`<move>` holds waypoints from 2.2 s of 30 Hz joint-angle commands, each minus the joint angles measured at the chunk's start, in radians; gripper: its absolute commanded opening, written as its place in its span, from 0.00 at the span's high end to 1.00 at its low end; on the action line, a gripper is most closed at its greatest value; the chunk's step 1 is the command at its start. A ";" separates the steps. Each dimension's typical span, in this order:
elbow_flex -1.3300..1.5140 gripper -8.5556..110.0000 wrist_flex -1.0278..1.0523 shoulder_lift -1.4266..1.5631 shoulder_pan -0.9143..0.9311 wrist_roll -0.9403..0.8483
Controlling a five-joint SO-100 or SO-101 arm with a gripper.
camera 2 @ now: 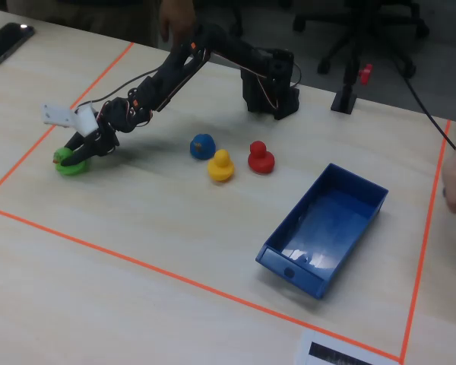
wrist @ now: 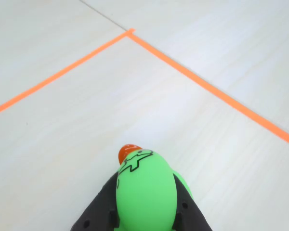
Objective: Grasp green duck and put it into box.
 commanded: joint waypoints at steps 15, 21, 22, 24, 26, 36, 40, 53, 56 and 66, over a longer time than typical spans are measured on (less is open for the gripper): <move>-0.075 0.93 1.697 0.994 -0.792 0.667; -0.170 0.93 1.796 0.902 -1.281 0.934; -0.206 0.93 1.796 0.857 -1.327 0.963; -0.285 0.93 1.796 0.764 -1.390 1.003; -0.367 0.93 1.784 0.676 -1.425 1.031; -0.523 0.72 1.638 0.407 -1.451 1.025; -0.442 0.64 1.600 0.423 -1.393 0.960; 0.362 0.93 1.401 1.534 -1.134 0.618; 0.621 0.93 1.324 1.779 -1.037 0.482; 1.166 0.93 1.302 2.301 -0.854 0.233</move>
